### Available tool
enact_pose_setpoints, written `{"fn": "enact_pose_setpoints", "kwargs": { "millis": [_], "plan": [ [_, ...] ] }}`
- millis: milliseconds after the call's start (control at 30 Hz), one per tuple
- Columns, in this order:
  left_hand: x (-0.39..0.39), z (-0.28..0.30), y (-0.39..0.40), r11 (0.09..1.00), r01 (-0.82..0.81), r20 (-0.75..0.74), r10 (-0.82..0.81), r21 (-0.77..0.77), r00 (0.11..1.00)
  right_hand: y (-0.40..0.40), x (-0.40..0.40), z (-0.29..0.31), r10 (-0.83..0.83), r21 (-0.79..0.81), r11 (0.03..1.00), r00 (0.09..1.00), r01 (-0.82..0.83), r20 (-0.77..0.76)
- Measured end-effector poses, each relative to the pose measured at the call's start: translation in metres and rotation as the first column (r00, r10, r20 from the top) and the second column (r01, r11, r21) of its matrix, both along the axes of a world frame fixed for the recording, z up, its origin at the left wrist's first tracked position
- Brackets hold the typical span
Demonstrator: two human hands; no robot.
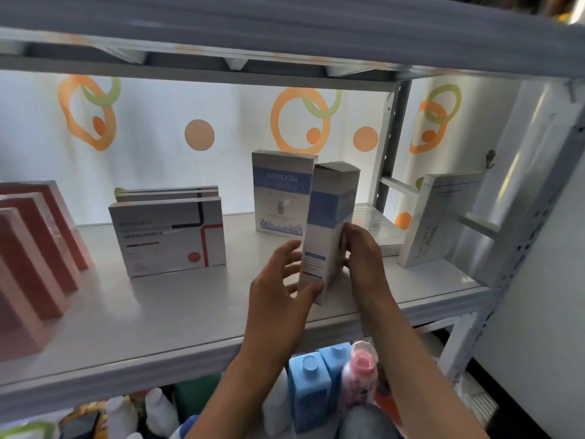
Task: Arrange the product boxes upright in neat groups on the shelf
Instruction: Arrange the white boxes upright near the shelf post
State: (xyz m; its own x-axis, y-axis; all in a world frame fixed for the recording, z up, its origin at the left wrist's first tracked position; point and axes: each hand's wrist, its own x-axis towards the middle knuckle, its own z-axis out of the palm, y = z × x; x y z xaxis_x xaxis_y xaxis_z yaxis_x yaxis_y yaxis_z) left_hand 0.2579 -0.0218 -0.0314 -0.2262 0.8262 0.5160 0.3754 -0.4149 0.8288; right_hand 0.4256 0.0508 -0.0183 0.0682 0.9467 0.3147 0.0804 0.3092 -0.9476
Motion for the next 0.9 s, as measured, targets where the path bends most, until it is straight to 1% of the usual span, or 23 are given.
{"fn": "enact_pose_setpoints", "kwargs": {
  "millis": [33,67,100,133,267,333,433,500,600,767,900],
  "plan": [
    [-0.003,-0.004,0.004,0.999,-0.039,-0.010,0.039,0.013,0.999,0.006,-0.015,-0.004,0.062,0.025,0.998,0.998,-0.062,-0.014],
    [-0.005,-0.007,0.006,0.996,-0.091,-0.023,0.092,0.017,0.996,0.008,-0.042,0.012,-0.022,-0.037,0.999,1.000,0.021,-0.012],
    [-0.008,-0.011,0.011,0.990,-0.137,-0.038,0.137,0.020,0.990,0.008,-0.048,0.012,0.013,-0.033,0.999,0.999,-0.012,0.037],
    [-0.010,-0.011,0.014,0.985,-0.174,-0.063,0.174,0.010,0.983,0.014,-0.054,0.006,0.016,-0.027,1.000,0.999,-0.015,0.050],
    [-0.020,-0.004,0.033,0.956,-0.263,-0.195,0.236,-0.127,0.952,0.031,-0.056,-0.003,-0.017,0.002,1.000,0.972,0.017,0.233],
    [-0.027,0.002,0.047,0.937,-0.287,-0.228,0.241,-0.197,0.943,0.036,-0.063,-0.002,-0.012,-0.018,1.000,0.960,0.018,0.281],
    [-0.040,0.008,0.068,0.920,-0.287,-0.262,0.218,-0.268,0.940,0.047,-0.066,0.000,-0.028,-0.033,0.999,0.950,0.040,0.310],
    [-0.046,0.010,0.076,0.920,-0.276,-0.252,0.208,-0.276,0.945,0.052,-0.071,0.000,-0.024,-0.051,0.998,0.943,0.043,0.332],
    [-0.044,0.011,0.077,0.919,-0.269,-0.231,0.206,-0.288,0.951,0.055,-0.077,0.000,-0.038,-0.039,0.998,0.916,0.058,0.399],
    [-0.038,0.007,0.079,0.911,-0.246,-0.223,0.178,-0.332,0.958,0.058,-0.075,-0.003,-0.013,-0.062,0.997,0.906,0.043,0.424],
    [-0.038,0.005,0.074,0.898,-0.260,-0.218,0.191,-0.355,0.957,0.058,-0.075,-0.004,-0.003,-0.064,0.997,0.903,0.033,0.430]
  ]
}}
